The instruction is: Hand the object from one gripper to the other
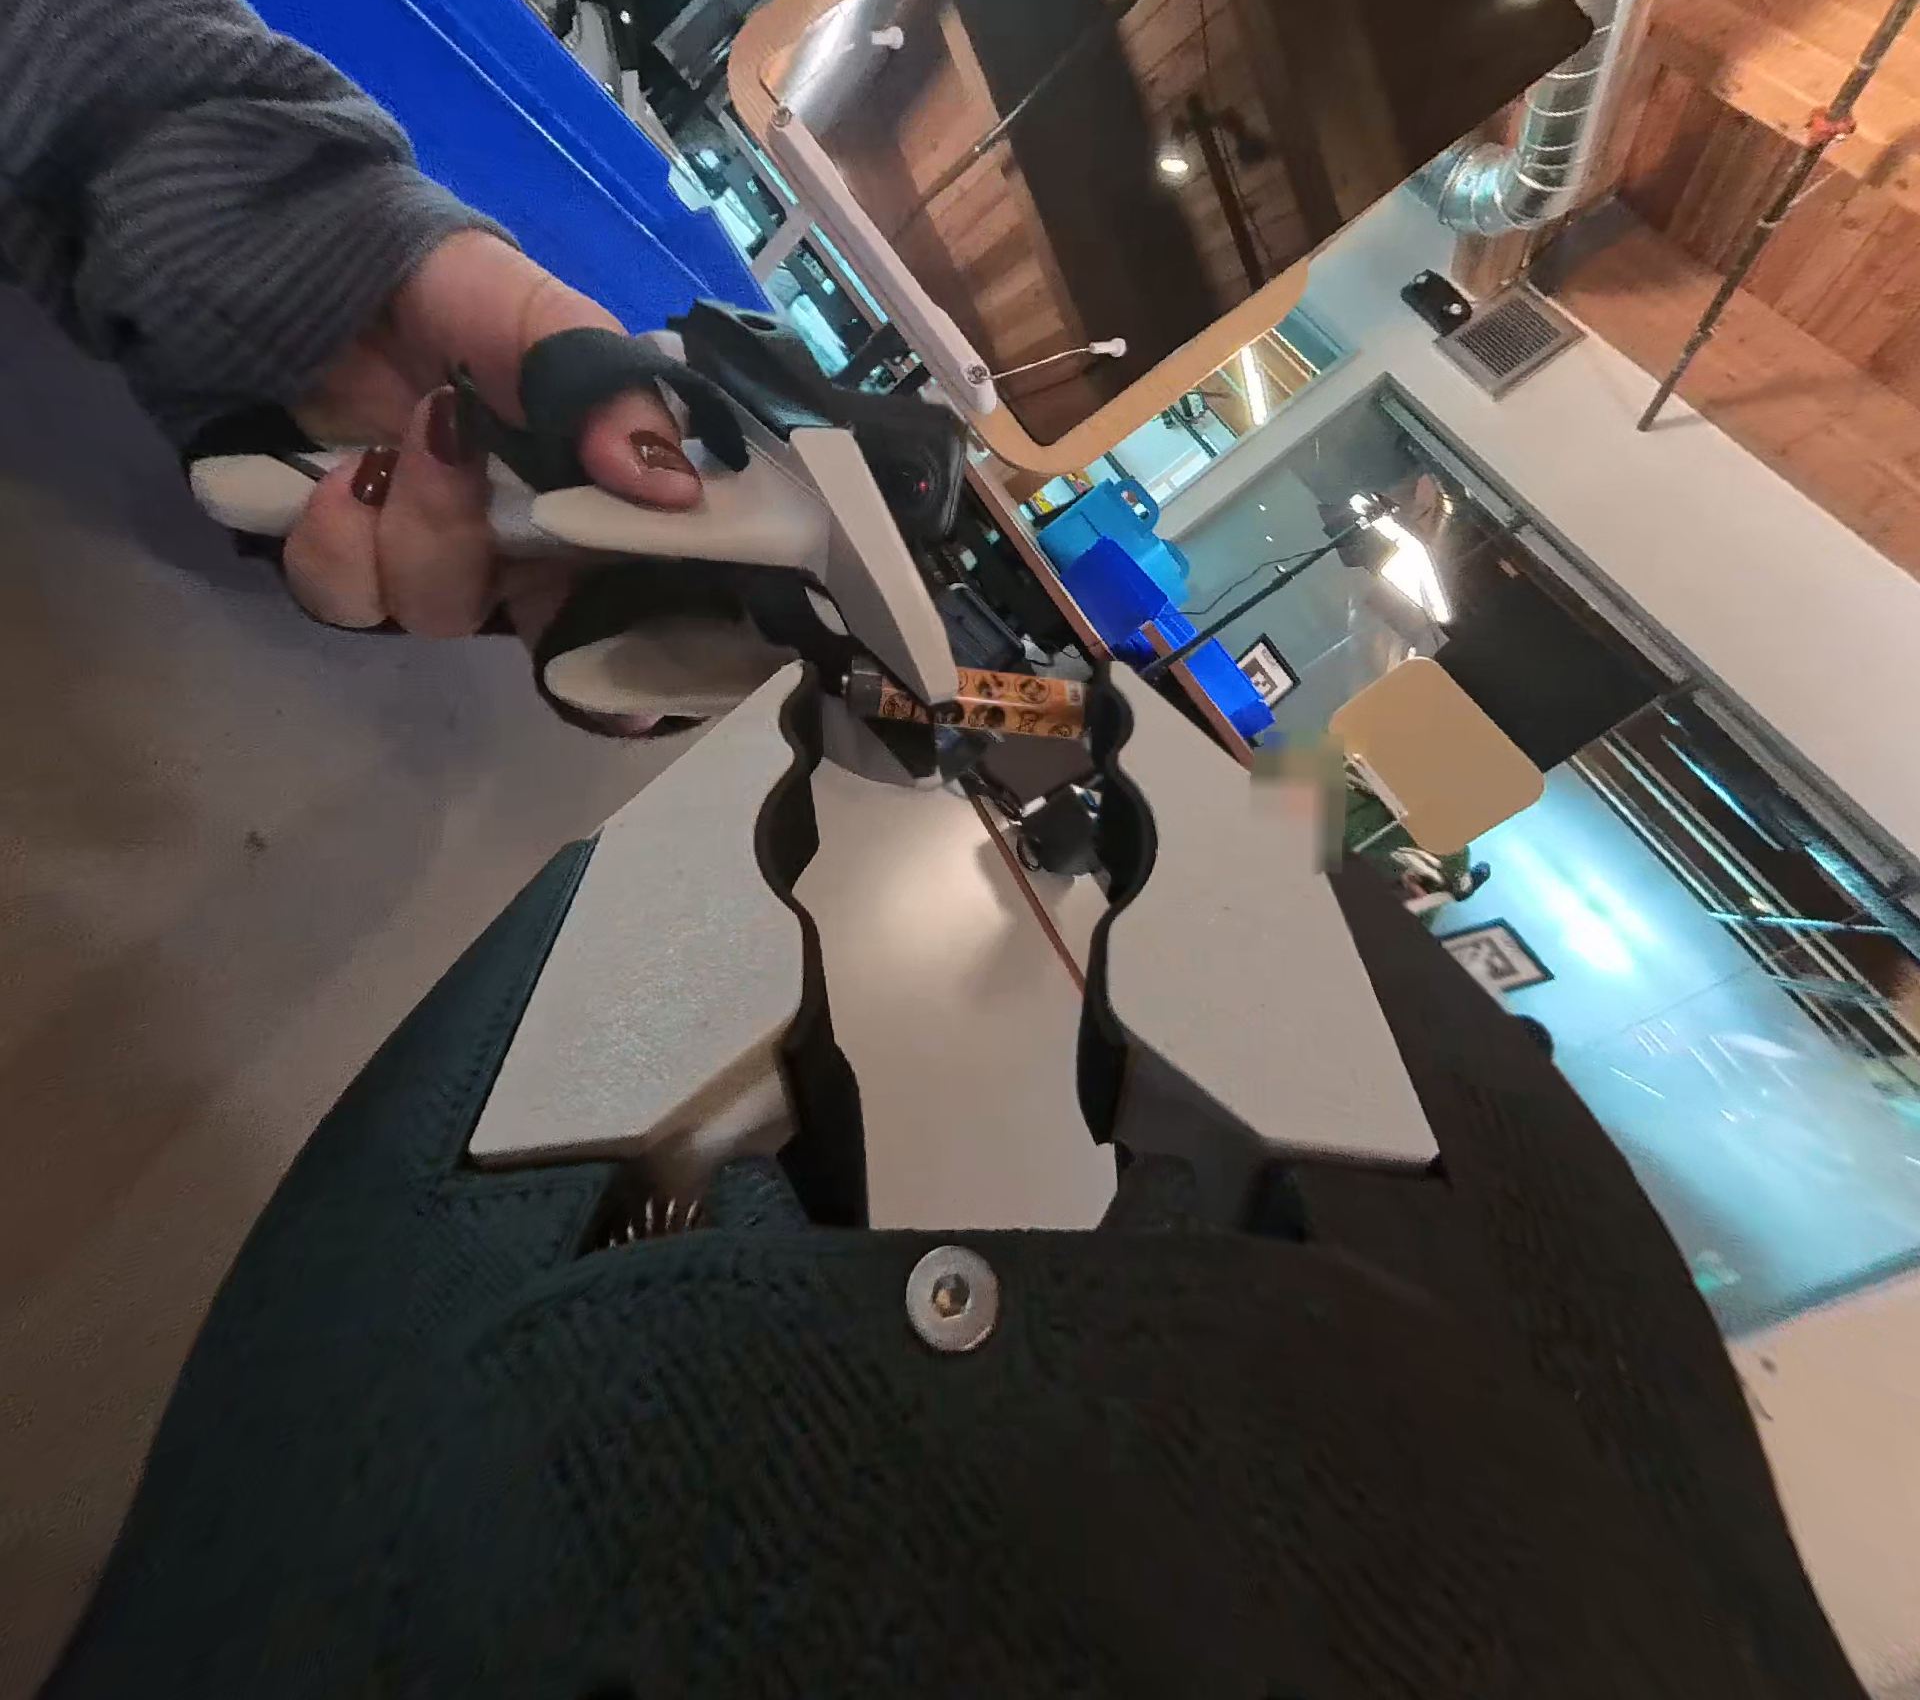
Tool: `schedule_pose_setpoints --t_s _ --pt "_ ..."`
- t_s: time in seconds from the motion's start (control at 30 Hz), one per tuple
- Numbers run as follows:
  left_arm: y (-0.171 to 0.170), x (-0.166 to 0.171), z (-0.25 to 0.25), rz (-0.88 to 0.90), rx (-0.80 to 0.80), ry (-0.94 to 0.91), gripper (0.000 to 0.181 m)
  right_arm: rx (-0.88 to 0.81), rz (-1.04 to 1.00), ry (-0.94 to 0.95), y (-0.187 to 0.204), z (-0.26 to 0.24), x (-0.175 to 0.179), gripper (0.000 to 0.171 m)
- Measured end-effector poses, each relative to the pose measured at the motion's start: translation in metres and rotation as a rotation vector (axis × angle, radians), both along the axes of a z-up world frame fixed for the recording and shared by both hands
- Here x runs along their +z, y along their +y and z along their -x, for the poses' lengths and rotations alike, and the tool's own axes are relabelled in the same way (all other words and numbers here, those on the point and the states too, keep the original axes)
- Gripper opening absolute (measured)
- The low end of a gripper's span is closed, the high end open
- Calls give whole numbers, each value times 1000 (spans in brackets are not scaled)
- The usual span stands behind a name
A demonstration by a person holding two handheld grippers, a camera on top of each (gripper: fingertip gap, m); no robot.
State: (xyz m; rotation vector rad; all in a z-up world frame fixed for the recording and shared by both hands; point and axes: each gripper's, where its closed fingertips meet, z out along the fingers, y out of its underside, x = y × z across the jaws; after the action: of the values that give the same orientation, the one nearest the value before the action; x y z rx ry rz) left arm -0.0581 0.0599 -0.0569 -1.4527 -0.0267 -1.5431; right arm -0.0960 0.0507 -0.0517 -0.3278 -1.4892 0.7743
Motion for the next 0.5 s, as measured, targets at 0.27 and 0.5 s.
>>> schedule_pose_setpoints --t_s 0.27,0.5 --pt "7 -7 11 -152 174 308 68 87 461 -206 19 4 2 46" --pt "17 -25 30 -590 673 1629 58 388 1105 -618 19 -2 -11 46"
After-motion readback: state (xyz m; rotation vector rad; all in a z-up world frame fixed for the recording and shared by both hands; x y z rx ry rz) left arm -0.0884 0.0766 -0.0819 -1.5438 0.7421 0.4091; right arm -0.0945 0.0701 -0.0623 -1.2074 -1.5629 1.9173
